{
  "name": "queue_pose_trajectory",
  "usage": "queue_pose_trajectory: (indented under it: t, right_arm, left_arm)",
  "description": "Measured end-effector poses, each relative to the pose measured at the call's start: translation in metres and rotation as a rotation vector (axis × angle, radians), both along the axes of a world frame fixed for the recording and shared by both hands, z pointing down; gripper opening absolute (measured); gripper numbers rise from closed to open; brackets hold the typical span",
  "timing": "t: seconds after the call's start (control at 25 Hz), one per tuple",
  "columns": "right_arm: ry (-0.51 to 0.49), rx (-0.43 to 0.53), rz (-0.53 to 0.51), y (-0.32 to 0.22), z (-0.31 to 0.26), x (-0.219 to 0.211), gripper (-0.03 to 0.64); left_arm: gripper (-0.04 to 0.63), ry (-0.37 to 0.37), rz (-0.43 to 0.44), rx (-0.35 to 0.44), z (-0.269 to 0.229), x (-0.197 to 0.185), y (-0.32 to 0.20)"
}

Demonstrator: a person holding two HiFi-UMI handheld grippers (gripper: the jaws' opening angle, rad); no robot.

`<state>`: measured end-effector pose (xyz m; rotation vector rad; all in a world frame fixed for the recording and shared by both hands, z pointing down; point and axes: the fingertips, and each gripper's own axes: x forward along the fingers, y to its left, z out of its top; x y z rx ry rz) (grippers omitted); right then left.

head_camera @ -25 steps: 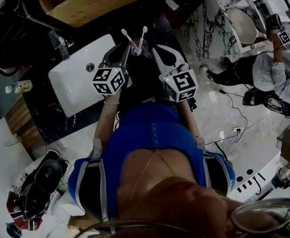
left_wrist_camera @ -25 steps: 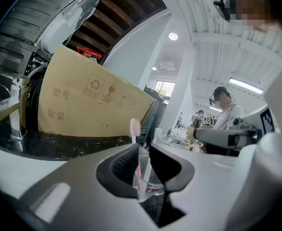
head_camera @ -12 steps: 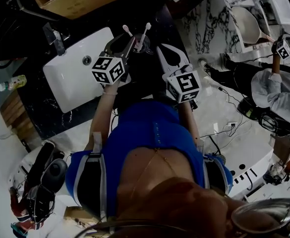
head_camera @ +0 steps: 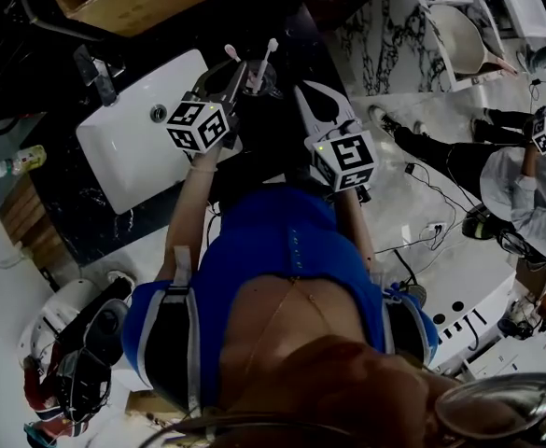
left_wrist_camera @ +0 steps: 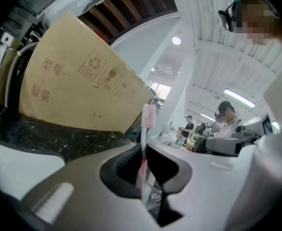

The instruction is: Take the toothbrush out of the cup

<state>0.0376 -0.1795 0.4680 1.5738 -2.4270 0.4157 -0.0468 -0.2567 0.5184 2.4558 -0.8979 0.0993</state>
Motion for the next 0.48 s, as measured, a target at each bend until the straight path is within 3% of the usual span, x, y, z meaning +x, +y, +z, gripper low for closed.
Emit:
queue_pose_trajectory:
  t: [0.48]
  right_arm:
    - [0.001, 0.007, 0.008, 0.011, -0.005, 0.005, 0.002]
  left_arm:
    - [0.028, -0.002, -0.002, 0.048, -0.016, -0.003, 0.006]
